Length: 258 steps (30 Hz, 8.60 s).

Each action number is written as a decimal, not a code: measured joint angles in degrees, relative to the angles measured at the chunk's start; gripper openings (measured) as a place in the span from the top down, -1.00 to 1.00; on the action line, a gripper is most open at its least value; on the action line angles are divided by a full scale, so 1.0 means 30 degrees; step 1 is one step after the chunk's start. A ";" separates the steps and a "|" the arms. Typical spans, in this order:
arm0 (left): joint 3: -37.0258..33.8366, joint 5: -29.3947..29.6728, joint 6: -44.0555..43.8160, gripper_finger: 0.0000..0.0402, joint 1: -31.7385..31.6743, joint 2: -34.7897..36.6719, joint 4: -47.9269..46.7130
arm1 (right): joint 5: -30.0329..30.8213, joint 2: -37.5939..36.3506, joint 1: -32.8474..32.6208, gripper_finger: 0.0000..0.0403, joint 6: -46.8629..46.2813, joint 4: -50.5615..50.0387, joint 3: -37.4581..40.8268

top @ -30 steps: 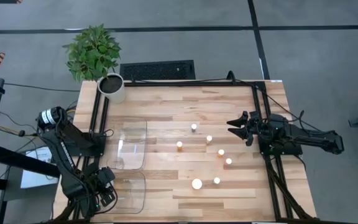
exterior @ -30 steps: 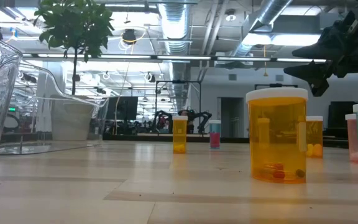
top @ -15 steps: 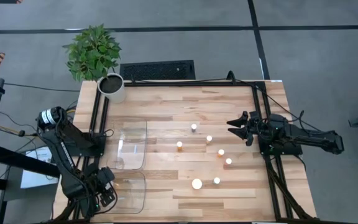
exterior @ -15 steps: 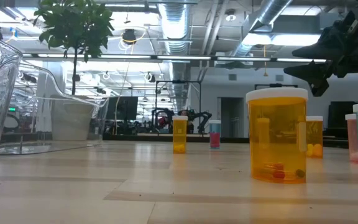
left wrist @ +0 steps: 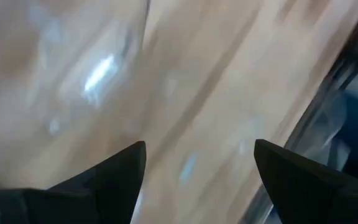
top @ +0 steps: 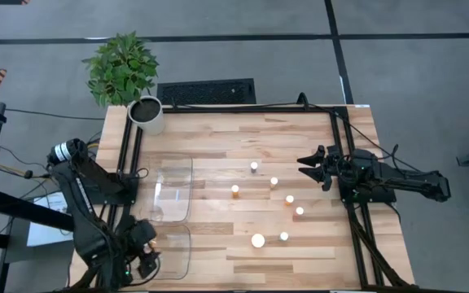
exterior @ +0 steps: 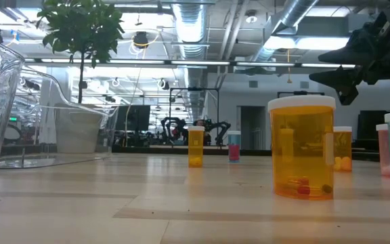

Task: Pick and place medicine bottles into bin by pill shape (circle, oval)
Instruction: Put the orange tablet bottle into the top transparent bin

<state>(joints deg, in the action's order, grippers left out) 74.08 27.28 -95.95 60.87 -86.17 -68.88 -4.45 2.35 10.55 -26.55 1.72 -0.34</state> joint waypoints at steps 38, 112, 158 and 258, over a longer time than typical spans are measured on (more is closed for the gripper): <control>0.2085 0.2779 2.9308 -0.46 -1.4391 -0.0609 1.1700 | -0.0007 0.0000 -0.0007 -0.12 0.0029 -0.0121 -0.0005; 0.1628 -0.8162 3.6002 -0.46 -1.9659 -0.7708 1.1614 | -0.0021 0.0840 0.0000 -0.12 0.1027 -0.0009 -0.0007; 0.1247 -0.9440 3.6600 0.40 -1.9950 -0.7890 1.1953 | -0.0021 0.0860 -0.0003 -0.12 0.1020 -0.0017 -0.0007; -1.2854 -0.1433 1.1023 0.42 -1.7859 0.6729 0.5274 | -0.0021 0.0832 -0.0007 -0.12 0.0998 0.0000 0.0000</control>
<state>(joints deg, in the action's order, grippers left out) 35.52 22.98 -62.88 7.29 -65.98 -53.06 -4.51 4.85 10.52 -23.55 1.72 -0.34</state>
